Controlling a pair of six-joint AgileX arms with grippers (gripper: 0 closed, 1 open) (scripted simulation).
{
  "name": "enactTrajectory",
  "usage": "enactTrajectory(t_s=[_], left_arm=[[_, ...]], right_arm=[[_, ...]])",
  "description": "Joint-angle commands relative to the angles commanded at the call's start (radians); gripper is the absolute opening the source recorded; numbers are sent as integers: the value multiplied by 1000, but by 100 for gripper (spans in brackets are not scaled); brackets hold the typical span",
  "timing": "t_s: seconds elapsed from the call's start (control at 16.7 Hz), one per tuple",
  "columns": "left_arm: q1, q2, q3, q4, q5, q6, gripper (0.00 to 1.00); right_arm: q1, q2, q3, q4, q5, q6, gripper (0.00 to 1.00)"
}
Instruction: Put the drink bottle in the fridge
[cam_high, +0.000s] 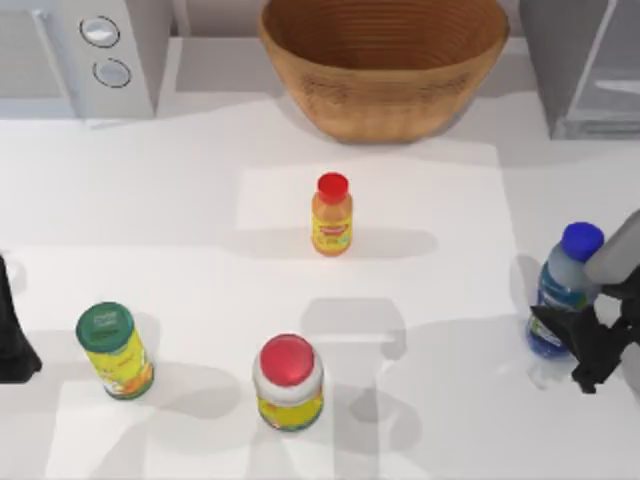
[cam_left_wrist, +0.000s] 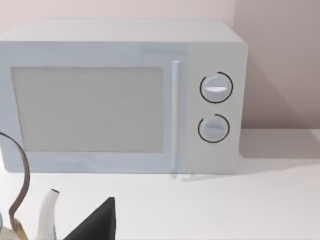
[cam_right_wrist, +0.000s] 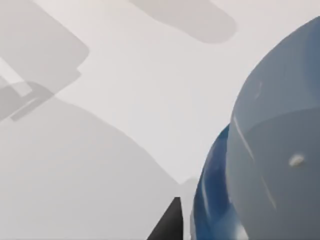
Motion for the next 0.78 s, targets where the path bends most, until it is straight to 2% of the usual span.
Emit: enactTrajectory(t_s=[0.6, 0.78], left_arm=[[0, 0, 0, 0, 0, 0, 100], [0, 0, 0, 0, 0, 0, 100]], right_arm=[[-4, 0, 2, -3, -1, -1, 1], [-65, 2, 31, -73, -44, -55, 1]])
